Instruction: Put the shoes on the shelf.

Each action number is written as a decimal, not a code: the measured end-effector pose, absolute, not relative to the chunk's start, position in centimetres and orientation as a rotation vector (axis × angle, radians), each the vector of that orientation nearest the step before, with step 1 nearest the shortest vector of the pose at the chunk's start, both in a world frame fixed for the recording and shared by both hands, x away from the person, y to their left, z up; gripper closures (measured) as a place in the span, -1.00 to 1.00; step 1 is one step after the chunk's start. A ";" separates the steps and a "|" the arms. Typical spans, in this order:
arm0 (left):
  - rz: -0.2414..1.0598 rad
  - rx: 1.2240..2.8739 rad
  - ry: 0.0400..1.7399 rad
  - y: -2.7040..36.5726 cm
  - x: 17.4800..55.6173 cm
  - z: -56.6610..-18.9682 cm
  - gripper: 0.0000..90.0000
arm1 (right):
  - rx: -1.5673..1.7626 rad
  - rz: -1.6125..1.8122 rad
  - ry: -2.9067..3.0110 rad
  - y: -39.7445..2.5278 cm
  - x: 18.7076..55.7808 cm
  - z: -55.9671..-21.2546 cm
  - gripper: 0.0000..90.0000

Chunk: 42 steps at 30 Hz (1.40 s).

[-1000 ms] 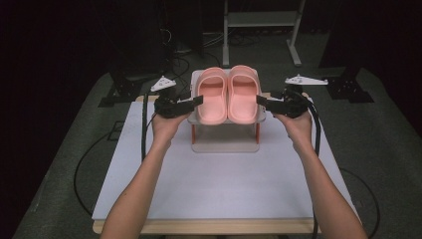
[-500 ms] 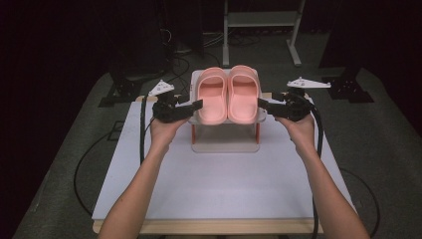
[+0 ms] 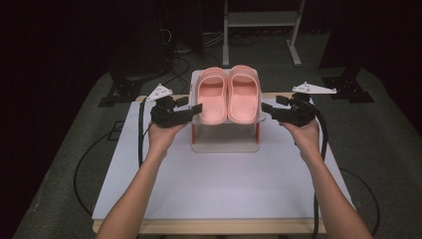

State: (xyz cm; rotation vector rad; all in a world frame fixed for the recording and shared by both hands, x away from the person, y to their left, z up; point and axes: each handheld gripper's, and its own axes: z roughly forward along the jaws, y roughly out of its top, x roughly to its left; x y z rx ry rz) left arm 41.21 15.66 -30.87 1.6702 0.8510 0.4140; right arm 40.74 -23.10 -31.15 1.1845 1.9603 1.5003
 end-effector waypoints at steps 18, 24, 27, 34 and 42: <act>0.415 1.682 0.843 16.4 40.0 -31.5 -0.40 | 1.164 1.506 1.963 -23.9 39.1 -31.8 -0.41; 0.419 1.676 0.838 16.7 39.4 -31.7 -0.40 | 1.155 1.515 1.959 -24.1 38.5 -31.9 -0.42; 0.419 1.674 0.835 16.8 39.2 -31.9 -0.41 | 1.149 1.514 1.959 -24.2 38.2 -32.0 -0.42; 0.401 1.670 0.821 16.9 38.5 -32.1 -0.45 | 1.134 1.506 1.971 -24.4 37.4 -32.5 -0.43; 0.421 1.668 0.810 16.9 37.7 -32.2 -0.48 | 1.138 1.514 1.973 -24.7 36.6 -33.1 -0.44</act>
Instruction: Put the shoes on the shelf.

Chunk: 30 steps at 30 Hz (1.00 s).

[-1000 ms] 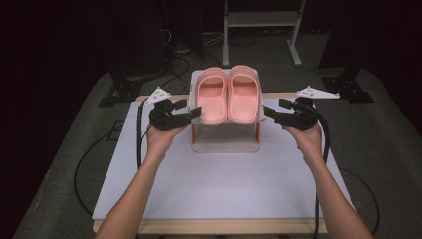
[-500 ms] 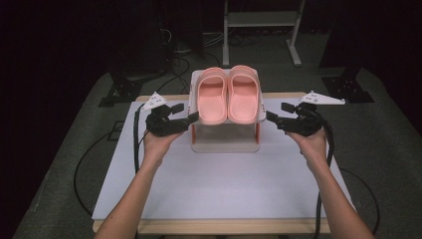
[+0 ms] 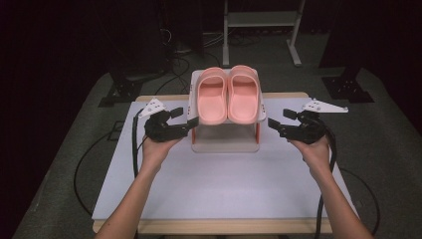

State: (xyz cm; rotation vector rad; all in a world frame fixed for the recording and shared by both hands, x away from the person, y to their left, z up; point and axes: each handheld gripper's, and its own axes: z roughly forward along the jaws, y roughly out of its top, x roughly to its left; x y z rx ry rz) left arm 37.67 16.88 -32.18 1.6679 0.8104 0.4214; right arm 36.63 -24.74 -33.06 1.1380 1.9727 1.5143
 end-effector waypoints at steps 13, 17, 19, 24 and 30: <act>0.416 1.669 0.808 17.7 37.0 -33.4 -0.56 | 1.153 1.499 1.988 -25.6 35.6 -34.6 -0.46; 0.415 1.674 0.804 17.9 36.8 -33.8 -0.57 | 1.162 1.495 1.992 -25.8 35.4 -35.0 -0.46; 0.415 1.671 0.805 18.0 36.6 -34.0 -0.58 | 1.169 1.496 1.992 -25.9 35.2 -35.2 -0.46; 0.418 1.661 0.800 18.4 36.2 -34.2 -0.59 | 1.169 1.487 2.003 -26.2 34.9 -35.7 -0.47; 0.414 1.659 0.800 18.5 35.7 -34.5 -0.64 | 1.176 1.482 2.017 -26.2 34.4 -36.6 -0.47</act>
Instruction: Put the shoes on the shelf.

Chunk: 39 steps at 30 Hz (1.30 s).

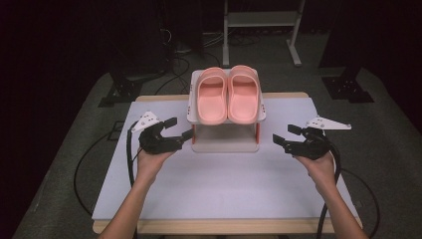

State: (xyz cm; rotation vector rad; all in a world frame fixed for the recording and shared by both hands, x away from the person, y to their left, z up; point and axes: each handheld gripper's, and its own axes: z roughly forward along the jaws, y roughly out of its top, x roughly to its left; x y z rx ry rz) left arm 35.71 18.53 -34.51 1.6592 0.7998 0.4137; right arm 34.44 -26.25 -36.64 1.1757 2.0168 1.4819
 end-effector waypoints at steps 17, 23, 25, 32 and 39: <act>0.414 1.665 0.803 18.6 34.6 -35.8 -0.78 | 1.194 1.481 2.020 -27.0 33.0 -38.6 -0.49; 0.418 1.669 0.800 18.8 34.1 -36.4 -0.79 | 1.197 1.477 2.025 -27.1 32.6 -39.1 -0.50; 0.419 1.672 0.801 18.9 34.0 -36.7 -0.79 | 1.200 1.474 2.031 -27.1 32.5 -39.4 -0.50; 0.414 1.668 0.817 19.4 33.6 -37.7 -0.79 | 1.211 1.469 2.042 -27.0 32.0 -40.4 -0.50; 0.403 1.678 0.822 19.7 33.3 -38.7 -0.79 | 1.221 1.465 2.044 -27.1 31.5 -41.3 -0.50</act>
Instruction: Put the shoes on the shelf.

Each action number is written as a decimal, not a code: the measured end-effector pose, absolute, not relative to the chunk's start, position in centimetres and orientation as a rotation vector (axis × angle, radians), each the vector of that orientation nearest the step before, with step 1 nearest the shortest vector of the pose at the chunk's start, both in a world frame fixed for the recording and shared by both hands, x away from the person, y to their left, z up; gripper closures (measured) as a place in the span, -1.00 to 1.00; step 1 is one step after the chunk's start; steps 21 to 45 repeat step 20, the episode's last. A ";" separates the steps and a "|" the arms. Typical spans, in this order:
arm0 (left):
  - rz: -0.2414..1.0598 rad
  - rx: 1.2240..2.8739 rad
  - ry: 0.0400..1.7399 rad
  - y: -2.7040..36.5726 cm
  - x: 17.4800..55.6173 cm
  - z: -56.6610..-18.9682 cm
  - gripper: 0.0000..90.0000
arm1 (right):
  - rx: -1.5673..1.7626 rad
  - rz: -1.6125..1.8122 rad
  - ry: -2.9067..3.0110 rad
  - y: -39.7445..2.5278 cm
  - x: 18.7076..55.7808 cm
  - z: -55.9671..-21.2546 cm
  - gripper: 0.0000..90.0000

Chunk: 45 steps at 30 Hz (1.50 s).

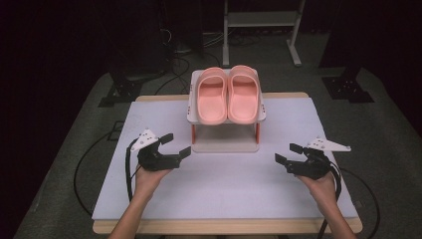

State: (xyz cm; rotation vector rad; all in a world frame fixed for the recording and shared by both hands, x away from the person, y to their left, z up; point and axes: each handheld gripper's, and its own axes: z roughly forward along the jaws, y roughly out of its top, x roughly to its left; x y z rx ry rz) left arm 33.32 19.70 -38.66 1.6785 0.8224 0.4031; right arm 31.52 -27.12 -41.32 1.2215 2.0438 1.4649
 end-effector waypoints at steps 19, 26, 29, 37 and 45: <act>0.381 1.654 0.823 20.2 30.7 -41.0 -0.79 | 1.243 1.484 2.029 -27.8 28.8 -43.6 -0.53; 0.383 1.654 0.822 20.2 30.5 -41.1 -0.79 | 1.240 1.486 2.029 -27.9 28.5 -43.7 -0.53; 0.383 1.654 0.822 20.2 30.5 -41.1 -0.79 | 1.240 1.486 2.029 -27.9 28.5 -43.7 -0.53; 0.383 1.654 0.822 20.2 30.5 -41.1 -0.79 | 1.240 1.486 2.029 -27.9 28.5 -43.7 -0.53; 0.383 1.654 0.822 20.2 30.5 -41.1 -0.79 | 1.240 1.486 2.029 -27.9 28.5 -43.7 -0.53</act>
